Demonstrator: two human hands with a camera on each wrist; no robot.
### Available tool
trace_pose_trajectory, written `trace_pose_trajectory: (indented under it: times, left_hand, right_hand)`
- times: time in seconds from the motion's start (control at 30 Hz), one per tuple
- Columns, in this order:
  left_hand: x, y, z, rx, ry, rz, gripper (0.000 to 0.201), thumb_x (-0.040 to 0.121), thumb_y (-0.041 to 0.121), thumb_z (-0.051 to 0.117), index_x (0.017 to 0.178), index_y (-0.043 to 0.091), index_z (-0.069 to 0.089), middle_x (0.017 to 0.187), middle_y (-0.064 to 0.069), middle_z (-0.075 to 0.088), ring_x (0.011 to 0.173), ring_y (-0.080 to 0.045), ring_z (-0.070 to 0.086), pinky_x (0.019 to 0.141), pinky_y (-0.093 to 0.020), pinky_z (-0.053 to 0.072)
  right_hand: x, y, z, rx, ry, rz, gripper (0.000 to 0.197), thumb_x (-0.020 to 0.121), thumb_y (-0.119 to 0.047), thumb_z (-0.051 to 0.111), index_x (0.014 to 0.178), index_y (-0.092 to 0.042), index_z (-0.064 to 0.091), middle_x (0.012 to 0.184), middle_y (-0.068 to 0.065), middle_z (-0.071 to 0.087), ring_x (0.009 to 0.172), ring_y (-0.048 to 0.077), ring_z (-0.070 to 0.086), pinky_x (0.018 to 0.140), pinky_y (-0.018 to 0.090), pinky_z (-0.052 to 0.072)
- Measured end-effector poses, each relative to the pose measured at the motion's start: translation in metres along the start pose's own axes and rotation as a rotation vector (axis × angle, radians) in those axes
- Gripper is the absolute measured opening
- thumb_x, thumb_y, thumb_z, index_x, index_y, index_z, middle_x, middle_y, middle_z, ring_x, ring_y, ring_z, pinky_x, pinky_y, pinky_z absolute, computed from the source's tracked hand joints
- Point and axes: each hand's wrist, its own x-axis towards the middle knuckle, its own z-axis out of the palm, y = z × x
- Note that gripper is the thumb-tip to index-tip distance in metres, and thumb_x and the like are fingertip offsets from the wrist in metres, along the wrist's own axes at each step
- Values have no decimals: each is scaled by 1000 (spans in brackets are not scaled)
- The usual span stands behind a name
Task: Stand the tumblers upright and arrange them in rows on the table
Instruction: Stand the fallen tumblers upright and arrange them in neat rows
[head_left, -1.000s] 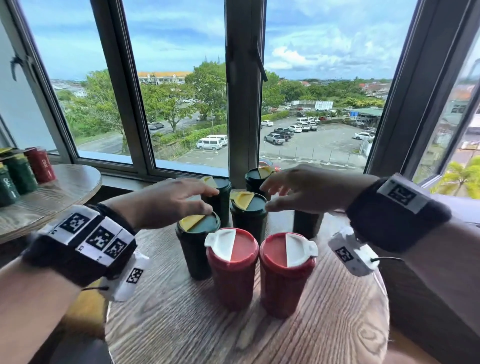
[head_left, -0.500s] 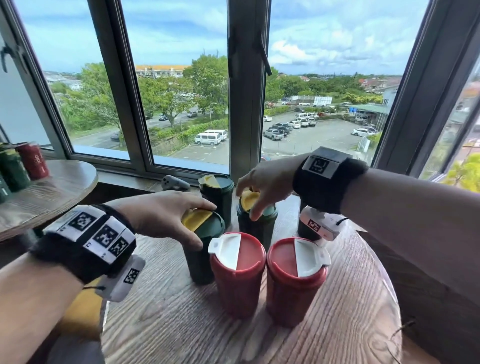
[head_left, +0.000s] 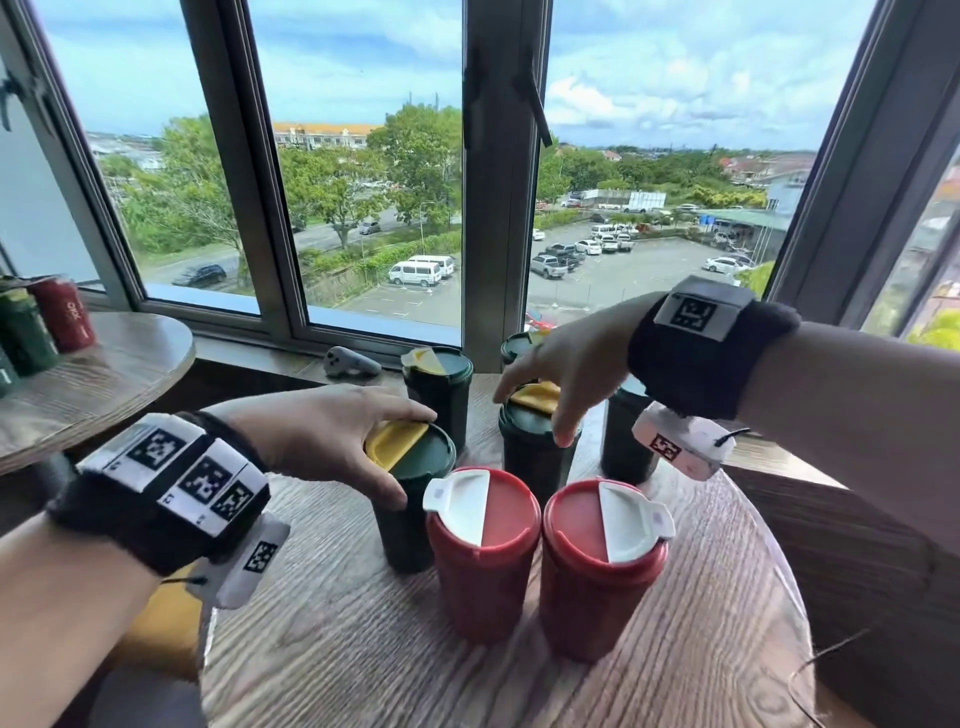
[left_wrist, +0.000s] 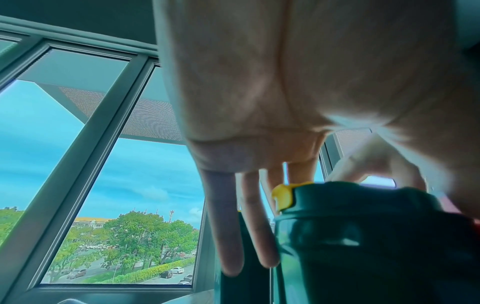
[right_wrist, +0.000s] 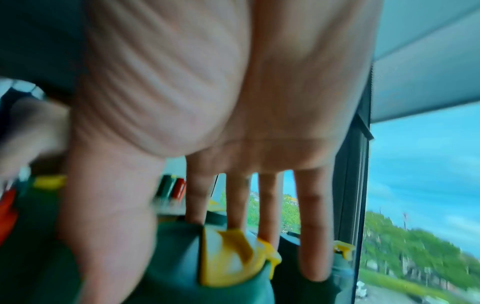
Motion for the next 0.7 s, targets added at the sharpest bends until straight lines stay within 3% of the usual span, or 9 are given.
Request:
trace_pose_trajectory:
  times: [0.07,0.17,0.27,0.37,0.47,0.7]
  left_hand:
    - [0,-1,-1,-5,-35,-4,97,72,45,87,154,37,35,147,22,42,135,-1,39,108,-18,28]
    - [2,-5,-4,-41,-44,0,93,72,43,87,151,37,39,145,21,47,133,0,43,107,-18,32]
    - [6,-6,-5,-66,-14,-20,89,64,52,89,143,38,50,134,24,56,122,4,51,108,-24,39]
    - [13,-4,-5,-70,43,-38,90,57,62,88,139,38,56,127,25,60,116,5,55,100,-24,43]
    - [25,7,-4,-56,89,-43,93,57,63,87,140,36,55,128,21,61,115,0,57,96,-24,43]
    - [51,45,-2,8,109,-19,80,71,54,83,140,25,56,125,6,63,109,-14,58,90,-28,45]
  right_hand:
    - [3,0,6,-71,24,13,80,85,-48,77,156,-45,40,160,-1,46,141,26,49,113,48,45]
    - [6,1,12,-41,74,49,76,85,-73,62,149,-34,53,142,4,63,122,30,65,104,45,53]
    - [6,6,18,-28,97,58,100,60,-90,57,139,-29,60,130,4,69,113,30,70,98,51,57]
    - [4,13,26,11,131,41,105,46,-86,59,133,-28,64,129,0,67,117,25,64,100,50,55]
    - [-5,13,29,92,181,65,96,44,-83,62,120,-24,69,115,0,69,105,23,66,93,47,58]
    - [-22,25,39,194,226,73,92,47,-82,66,116,-21,73,114,4,72,104,26,70,90,50,61]
